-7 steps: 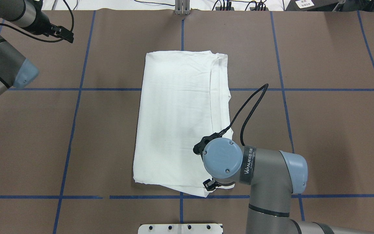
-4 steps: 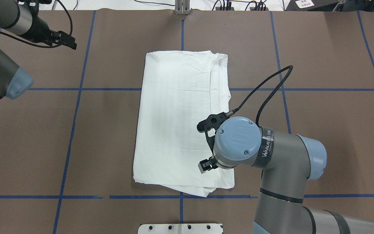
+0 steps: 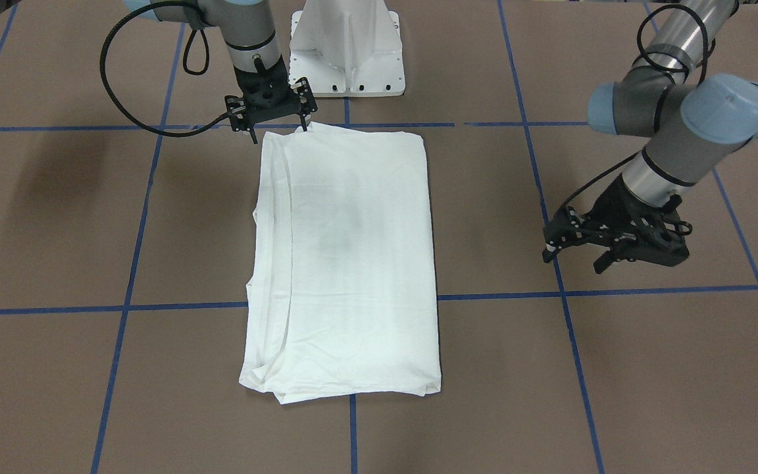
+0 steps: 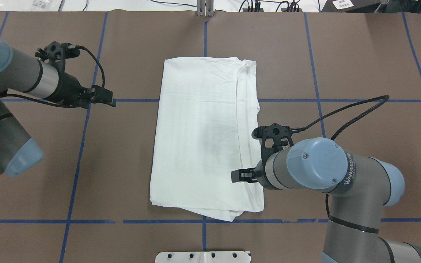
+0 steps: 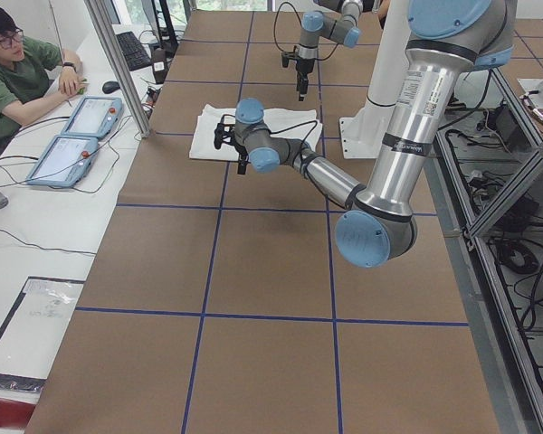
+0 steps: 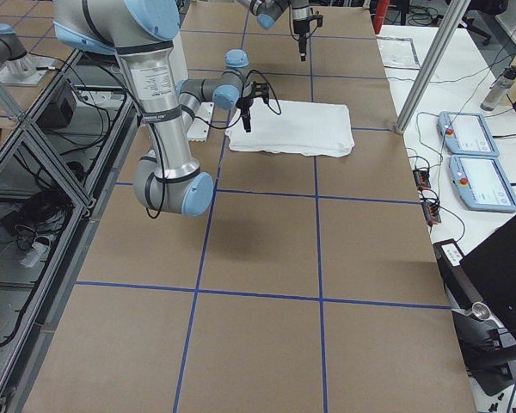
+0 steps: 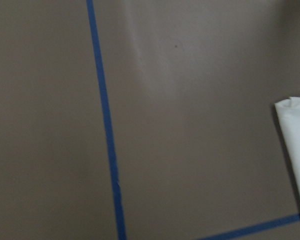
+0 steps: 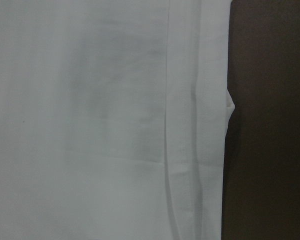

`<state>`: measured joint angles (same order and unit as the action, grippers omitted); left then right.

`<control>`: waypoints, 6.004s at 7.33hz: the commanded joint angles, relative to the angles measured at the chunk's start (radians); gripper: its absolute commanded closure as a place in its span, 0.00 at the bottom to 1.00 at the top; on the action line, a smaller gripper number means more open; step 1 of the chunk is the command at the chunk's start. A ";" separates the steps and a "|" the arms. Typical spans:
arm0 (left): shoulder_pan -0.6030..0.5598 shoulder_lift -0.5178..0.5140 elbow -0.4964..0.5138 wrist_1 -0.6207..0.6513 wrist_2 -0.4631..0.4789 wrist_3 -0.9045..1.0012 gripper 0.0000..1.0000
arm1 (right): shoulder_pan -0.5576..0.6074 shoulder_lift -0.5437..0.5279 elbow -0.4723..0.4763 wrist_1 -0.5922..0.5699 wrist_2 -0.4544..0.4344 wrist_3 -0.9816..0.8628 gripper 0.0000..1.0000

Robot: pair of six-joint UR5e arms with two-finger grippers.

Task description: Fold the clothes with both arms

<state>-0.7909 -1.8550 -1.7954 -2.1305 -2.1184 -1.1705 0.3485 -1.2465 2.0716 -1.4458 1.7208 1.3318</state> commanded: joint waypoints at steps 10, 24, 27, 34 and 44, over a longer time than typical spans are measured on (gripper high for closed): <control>0.475 0.042 -0.018 -0.213 0.373 -0.443 0.02 | -0.114 -0.110 0.013 0.212 -0.175 0.216 0.00; 0.509 0.025 -0.012 -0.213 0.370 -0.445 1.00 | -0.195 -0.046 -0.007 0.031 -0.204 0.770 0.02; 0.509 0.025 -0.015 -0.213 0.368 -0.445 1.00 | -0.203 0.017 -0.080 0.005 -0.210 0.998 0.04; 0.509 0.025 -0.018 -0.213 0.370 -0.445 1.00 | -0.210 0.096 -0.168 -0.051 -0.231 1.043 0.09; 0.509 0.025 -0.021 -0.213 0.368 -0.445 1.00 | -0.217 0.121 -0.186 -0.068 -0.227 1.043 1.00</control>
<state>-0.2822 -1.8301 -1.8159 -2.3439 -1.7503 -1.6153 0.1325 -1.1274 1.8840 -1.5140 1.4912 2.3746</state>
